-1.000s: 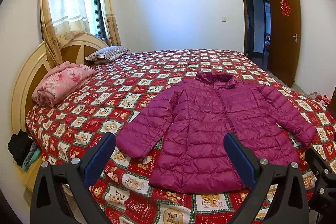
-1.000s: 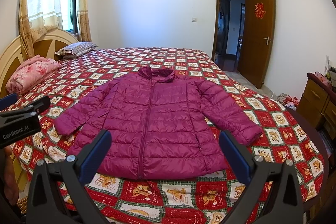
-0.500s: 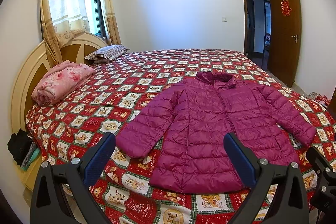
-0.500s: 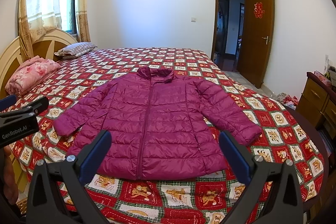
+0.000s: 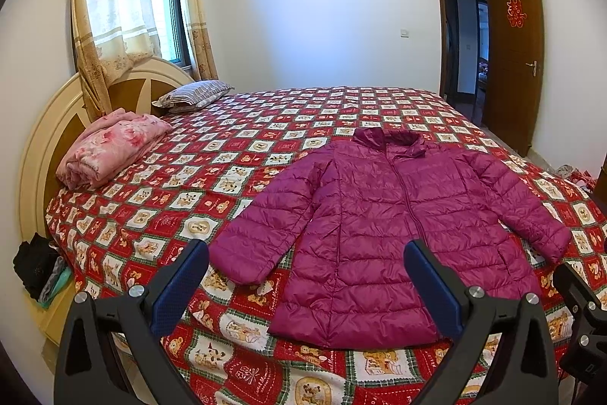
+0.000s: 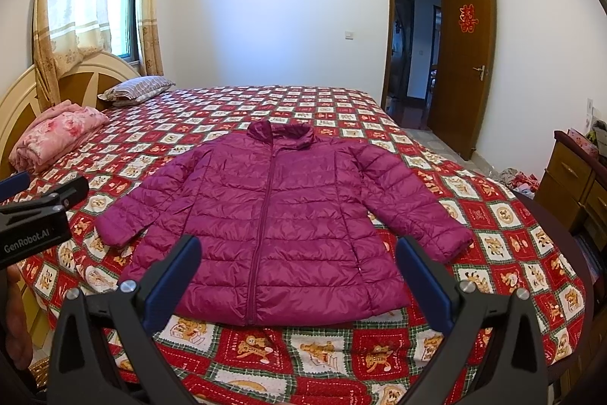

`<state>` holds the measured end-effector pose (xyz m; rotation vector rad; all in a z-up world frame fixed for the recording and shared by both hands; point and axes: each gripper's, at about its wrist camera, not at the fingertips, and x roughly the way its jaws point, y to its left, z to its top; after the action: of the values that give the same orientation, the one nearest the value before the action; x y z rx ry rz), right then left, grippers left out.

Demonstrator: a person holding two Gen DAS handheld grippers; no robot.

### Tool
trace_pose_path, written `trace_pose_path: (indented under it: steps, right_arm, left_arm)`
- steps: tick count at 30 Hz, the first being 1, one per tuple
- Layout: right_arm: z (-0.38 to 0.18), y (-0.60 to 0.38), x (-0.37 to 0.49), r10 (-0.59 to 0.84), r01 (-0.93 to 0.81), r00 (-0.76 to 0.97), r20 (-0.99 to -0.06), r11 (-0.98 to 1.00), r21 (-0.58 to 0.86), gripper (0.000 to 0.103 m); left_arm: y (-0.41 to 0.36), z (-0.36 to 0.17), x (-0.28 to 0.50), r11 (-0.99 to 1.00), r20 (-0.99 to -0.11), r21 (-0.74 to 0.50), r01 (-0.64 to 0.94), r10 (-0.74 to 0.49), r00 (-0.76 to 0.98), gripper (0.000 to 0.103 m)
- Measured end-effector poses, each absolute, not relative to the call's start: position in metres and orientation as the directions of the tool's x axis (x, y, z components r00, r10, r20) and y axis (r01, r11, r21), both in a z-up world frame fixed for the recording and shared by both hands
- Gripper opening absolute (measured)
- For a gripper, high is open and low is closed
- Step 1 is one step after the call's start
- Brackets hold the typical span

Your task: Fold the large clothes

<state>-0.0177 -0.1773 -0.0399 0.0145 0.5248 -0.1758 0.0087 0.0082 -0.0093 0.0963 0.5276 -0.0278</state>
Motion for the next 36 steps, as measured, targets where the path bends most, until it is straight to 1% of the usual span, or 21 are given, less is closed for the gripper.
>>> trace_pose_path:
  steps: [14, 18, 23, 29, 32, 36]
  right_arm:
    - [-0.04, -0.175, -0.018, -0.161, 0.171, 0.849, -0.504, 0.985, -0.027, 0.103]
    - [-0.042, -0.175, -0.018, -0.158, 0.17, 0.849, -0.503, 0.985, -0.023, 0.103]
    - [-0.05, -0.184, -0.009, -0.117, 0.153, 0.833, -0.541, 0.988, 0.022, 0.103]
    - [-0.067, -0.219, 0.01, -0.053, 0.147, 0.796, -0.603, 0.983, 0.108, 0.103]
    - [-0.076, -0.249, 0.019, -0.095, 0.197, 0.792, -0.603, 0.975, 0.106, 0.103]
    - [-0.098, -0.309, 0.041, -0.161, 0.319, 0.744, -0.648, 0.938, 0.134, 0.103]
  left_arm:
    - [0.005, -0.018, 0.008, 0.994, -0.516, 0.088, 0.06, -0.006, 0.856, 0.102]
    - [0.003, -0.025, 0.012, 0.994, -0.535, 0.092, 0.066, -0.006, 0.845, 0.102]
    - [0.0, -0.03, 0.02, 0.991, -0.559, 0.102, 0.088, -0.017, 0.829, 0.102]
    - [0.0, -0.049, 0.046, 0.984, -0.628, 0.123, 0.133, -0.027, 0.778, 0.102]
    - [0.002, -0.056, 0.066, 0.98, -0.638, 0.147, 0.132, -0.008, 0.77, 0.102]
    - [-0.001, -0.06, 0.097, 0.978, -0.635, 0.17, 0.122, 0.014, 0.772, 0.102]
